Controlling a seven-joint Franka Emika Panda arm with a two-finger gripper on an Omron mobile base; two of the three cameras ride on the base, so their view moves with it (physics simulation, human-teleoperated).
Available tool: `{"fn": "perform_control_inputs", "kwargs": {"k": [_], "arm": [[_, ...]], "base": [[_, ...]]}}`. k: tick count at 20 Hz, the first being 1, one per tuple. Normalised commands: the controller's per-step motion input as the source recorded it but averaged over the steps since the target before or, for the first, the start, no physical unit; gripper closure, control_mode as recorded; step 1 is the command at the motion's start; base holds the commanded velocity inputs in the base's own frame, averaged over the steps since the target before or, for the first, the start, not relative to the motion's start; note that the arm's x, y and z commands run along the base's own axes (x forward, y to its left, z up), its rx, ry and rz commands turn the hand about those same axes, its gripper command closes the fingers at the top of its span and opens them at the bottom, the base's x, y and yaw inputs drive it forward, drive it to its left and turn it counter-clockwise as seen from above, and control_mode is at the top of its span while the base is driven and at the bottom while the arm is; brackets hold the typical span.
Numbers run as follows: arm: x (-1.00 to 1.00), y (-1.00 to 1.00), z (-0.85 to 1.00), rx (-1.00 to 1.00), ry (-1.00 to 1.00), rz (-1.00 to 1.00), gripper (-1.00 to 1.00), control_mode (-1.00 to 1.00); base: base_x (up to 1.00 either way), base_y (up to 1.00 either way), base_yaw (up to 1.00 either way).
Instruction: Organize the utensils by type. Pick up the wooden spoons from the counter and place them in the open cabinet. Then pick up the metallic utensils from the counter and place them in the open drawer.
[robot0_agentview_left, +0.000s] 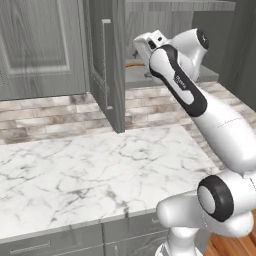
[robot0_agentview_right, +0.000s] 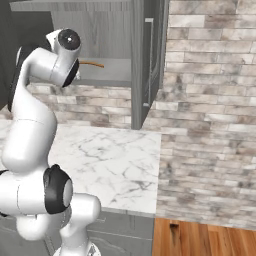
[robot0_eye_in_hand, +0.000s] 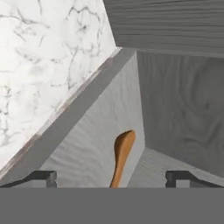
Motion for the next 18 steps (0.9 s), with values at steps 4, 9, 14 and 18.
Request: {"fn": "perform_control_inputs", "kwargs": {"k": [4, 9, 14, 18], "arm": [[-0.84, -0.03, 0.04, 0.01, 0.01, -0.29, -1.0, -1.0], [-0.81, -0.12, 0.08, 0.1, 0.1, -0.36, -1.0, -1.0], [-0.88, -0.17, 0.05, 0.24, 0.15, -0.36, -1.0, -1.0], [-0.95, -0.22, 0.0, 0.3, 0.04, -0.38, -1.0, -1.0]], "base": [[0.0, 0.0, 0.0], [0.0, 0.0, 0.0], [0.0, 0.0, 0.0], [0.0, 0.0, 0.0]]}}
